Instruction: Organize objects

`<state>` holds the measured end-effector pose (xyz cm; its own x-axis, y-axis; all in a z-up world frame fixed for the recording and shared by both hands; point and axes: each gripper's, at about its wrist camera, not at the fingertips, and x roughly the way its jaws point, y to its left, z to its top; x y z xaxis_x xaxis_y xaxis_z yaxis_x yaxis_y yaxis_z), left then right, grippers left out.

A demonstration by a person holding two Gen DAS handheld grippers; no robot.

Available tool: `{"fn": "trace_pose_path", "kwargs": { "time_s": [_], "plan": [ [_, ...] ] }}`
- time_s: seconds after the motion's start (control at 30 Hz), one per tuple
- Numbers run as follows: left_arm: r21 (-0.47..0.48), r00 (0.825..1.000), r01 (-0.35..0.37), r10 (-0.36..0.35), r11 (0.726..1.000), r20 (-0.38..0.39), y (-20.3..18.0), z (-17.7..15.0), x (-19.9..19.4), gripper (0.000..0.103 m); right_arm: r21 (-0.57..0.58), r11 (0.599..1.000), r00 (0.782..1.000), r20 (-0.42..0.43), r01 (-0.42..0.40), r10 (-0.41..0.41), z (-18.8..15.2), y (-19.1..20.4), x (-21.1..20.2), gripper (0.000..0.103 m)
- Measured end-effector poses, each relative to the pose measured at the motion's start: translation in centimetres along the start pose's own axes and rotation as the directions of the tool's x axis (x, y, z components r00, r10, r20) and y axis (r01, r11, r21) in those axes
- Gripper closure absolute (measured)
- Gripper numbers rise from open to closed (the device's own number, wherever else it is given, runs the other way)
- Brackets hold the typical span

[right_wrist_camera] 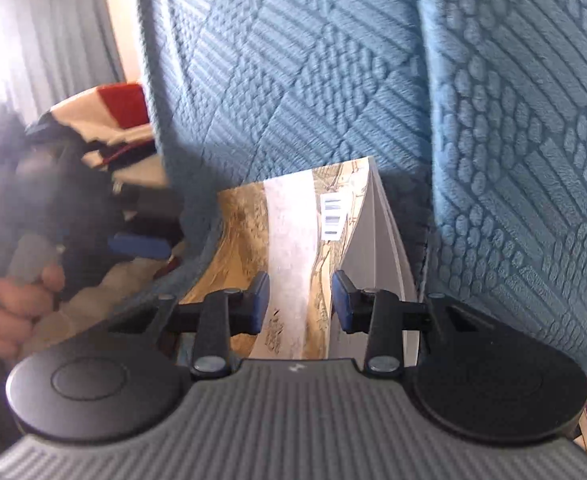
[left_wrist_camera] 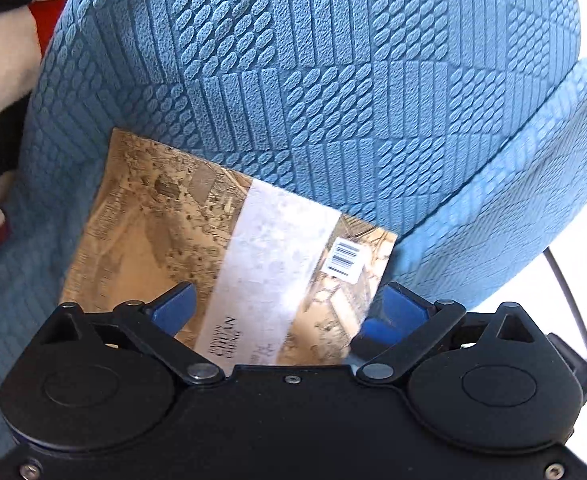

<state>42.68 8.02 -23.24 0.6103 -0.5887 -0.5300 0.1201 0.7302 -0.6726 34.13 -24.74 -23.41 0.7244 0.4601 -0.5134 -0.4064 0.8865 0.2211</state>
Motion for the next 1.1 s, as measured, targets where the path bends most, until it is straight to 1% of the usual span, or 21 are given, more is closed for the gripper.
{"fn": "trace_pose_path", "kwargs": {
  "time_s": [0.03,0.07,0.1,0.17,0.2,0.23,0.3,0.37,0.47,0.5,0.53,0.57,0.6,0.63,0.7,0.73,0.83,0.9,0.93,1.03,1.1],
  "plan": [
    [-0.005,1.000,0.004,-0.004,1.000,0.000,0.1,0.1,-0.1,0.005,-0.002,0.999,0.999,-0.013,-0.048,0.048,-0.1,0.2,0.0,0.088],
    [-0.005,1.000,0.002,-0.002,1.000,0.000,0.1,0.1,-0.1,0.005,-0.014,0.997,0.996,-0.037,-0.079,0.078,-0.2,0.9,0.5,0.093],
    [-0.003,1.000,-0.005,0.005,1.000,0.000,0.2,0.0,-0.1,0.005,-0.059,0.995,0.995,-0.064,-0.074,0.071,-0.4,2.0,1.1,0.089],
    [0.004,1.000,-0.024,0.024,1.000,-0.004,0.3,-0.1,-0.1,0.005,-0.150,0.985,0.989,-0.134,-0.080,0.060,-1.3,3.9,2.2,0.089],
    [0.008,0.999,-0.035,0.035,0.999,-0.006,0.4,-0.1,-0.1,0.005,-0.181,0.980,0.986,-0.155,-0.085,0.057,-1.6,4.8,2.6,0.090],
    [0.015,0.999,-0.049,0.049,0.999,-0.006,0.5,-0.1,-0.1,0.005,-0.201,0.976,0.986,-0.158,-0.082,0.050,-1.8,5.3,2.8,0.090],
    [0.038,0.997,-0.083,0.083,0.996,-0.003,0.7,-0.4,-0.3,0.005,-0.217,0.975,0.991,-0.135,-0.043,0.013,-1.5,5.8,3.0,0.090],
    [0.055,0.995,-0.104,0.104,0.993,0.002,1.0,-0.5,-0.6,0.005,-0.209,0.976,0.995,-0.073,0.053,-0.069,-0.8,5.6,2.5,0.089],
    [0.088,0.989,-0.150,0.149,0.985,0.016,1.3,-0.6,-1.2,0.005,-0.201,0.964,0.984,0.019,0.177,-0.177,0.3,4.9,1.2,0.086],
    [0.101,0.986,-0.165,0.164,0.981,0.023,1.4,-0.6,-1.3,0.006,-0.216,0.950,0.974,0.038,0.225,-0.222,0.7,4.8,1.1,0.073],
    [0.111,0.984,-0.177,0.175,0.978,0.027,1.4,-0.6,-1.3,0.006,-0.242,0.934,0.965,0.057,0.261,-0.255,1.2,4.9,1.0,0.057],
    [0.118,0.982,-0.187,0.184,0.975,0.033,1.4,-0.5,-1.5,0.007,-0.275,0.920,0.960,0.075,0.280,-0.270,1.6,5.0,0.9,0.051],
    [0.119,0.980,-0.197,0.194,0.973,0.037,1.5,-0.4,-1.5,0.007,-0.320,0.902,0.957,0.084,0.291,-0.279,2.1,5.3,1.0,0.046],
    [0.119,0.978,-0.208,0.205,0.971,0.038,1.6,-0.4,-1.5,0.008,-0.371,0.878,0.952,0.083,0.303,-0.294,2.6,5.5,1.3,0.045],
    [0.127,0.975,-0.222,0.219,0.967,0.035,1.7,-0.3,-1.4,0.010,-0.481,0.810,0.936,0.080,0.337,-0.342,3.6,6.1,2.2,0.045],
    [0.134,0.974,-0.228,0.226,0.964,0.032,1.7,-0.3,-1.3,0.010,-0.530,0.777,0.930,0.065,0.339,-0.361,4.1,6.3,2.7,0.045],
    [0.159,0.970,-0.243,0.244,0.957,0.015,1.8,-0.4,-1.0,0.014,-0.666,0.685,0.910,-0.024,0.295,-0.415,5.3,6.5,4.9,0.045],
    [0.169,0.967,-0.252,0.256,0.953,-0.001,1.9,-0.5,-0.8,0.019,-0.722,0.643,0.898,-0.070,0.256,-0.435,5.2,6.6,5.7,0.046],
    [0.169,0.966,-0.253,0.258,0.953,-0.007,2.0,-0.5,-0.8,0.020,-0.745,0.622,0.893,-0.083,0.239,-0.442,5.3,6.8,6.0,0.046],
    [0.164,0.968,-0.247,0.252,0.955,-0.014,2.2,-0.4,-1.0,0.023,-0.821,0.533,0.879,-0.085,0.205,-0.469,4.6,7.3,7.0,0.046],
    [0.160,0.968,-0.245,0.250,0.956,-0.016,2.3,-0.4,-1.1,0.025,-0.862,0.481,0.862,-0.116,0.159,-0.493,4.2,7.6,8.0,0.047]
  ]
}}
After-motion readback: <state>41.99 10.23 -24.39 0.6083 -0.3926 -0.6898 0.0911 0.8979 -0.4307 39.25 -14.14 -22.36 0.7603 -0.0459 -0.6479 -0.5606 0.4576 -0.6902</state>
